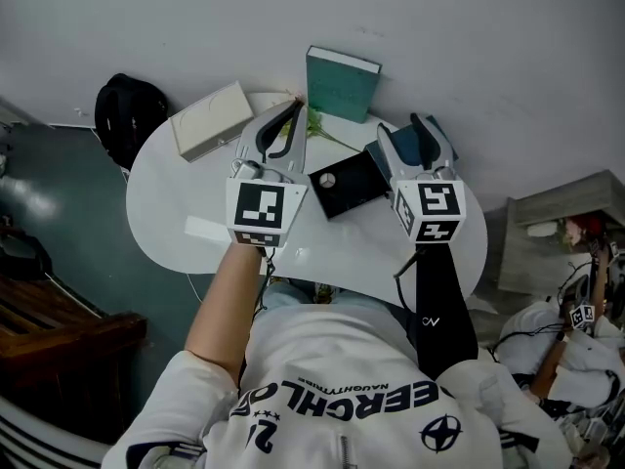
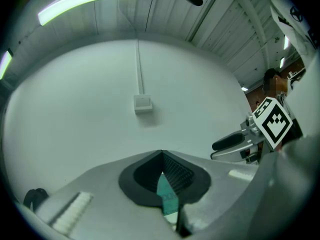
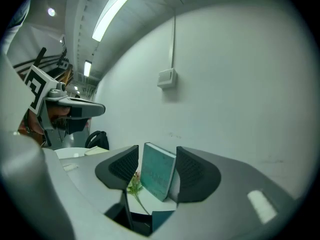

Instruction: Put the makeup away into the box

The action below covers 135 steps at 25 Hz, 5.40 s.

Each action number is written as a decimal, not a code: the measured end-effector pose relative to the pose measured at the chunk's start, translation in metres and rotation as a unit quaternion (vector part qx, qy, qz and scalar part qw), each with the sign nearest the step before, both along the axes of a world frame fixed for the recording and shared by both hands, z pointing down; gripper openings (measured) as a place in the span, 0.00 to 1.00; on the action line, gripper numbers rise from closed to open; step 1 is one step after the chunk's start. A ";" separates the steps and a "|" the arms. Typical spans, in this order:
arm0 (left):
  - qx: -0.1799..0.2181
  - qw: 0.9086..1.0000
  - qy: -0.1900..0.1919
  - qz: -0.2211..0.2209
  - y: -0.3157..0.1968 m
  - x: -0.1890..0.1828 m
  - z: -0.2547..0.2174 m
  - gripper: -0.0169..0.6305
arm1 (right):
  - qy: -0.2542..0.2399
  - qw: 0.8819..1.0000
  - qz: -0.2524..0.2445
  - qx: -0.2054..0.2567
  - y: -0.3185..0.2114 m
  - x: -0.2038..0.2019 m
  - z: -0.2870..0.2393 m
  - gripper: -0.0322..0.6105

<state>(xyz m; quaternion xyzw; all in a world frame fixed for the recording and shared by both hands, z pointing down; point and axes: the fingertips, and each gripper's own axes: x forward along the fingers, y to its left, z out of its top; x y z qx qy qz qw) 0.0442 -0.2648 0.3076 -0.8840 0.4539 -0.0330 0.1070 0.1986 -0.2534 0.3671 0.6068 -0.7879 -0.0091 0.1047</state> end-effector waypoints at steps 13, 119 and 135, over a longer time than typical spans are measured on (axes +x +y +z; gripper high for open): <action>0.061 0.998 0.000 -0.010 0.020 0.017 -0.026 0.04 | -0.009 0.999 -0.018 0.033 0.022 0.008 -0.021 0.45; 0.000 0.984 -0.001 -0.178 0.053 -0.206 0.011 0.04 | -0.016 0.962 -0.272 -0.002 0.005 -0.252 0.014 0.14; 0.010 0.996 0.005 -0.091 0.053 -0.109 0.005 0.04 | -0.010 0.983 -0.185 0.003 0.023 -0.150 0.011 0.14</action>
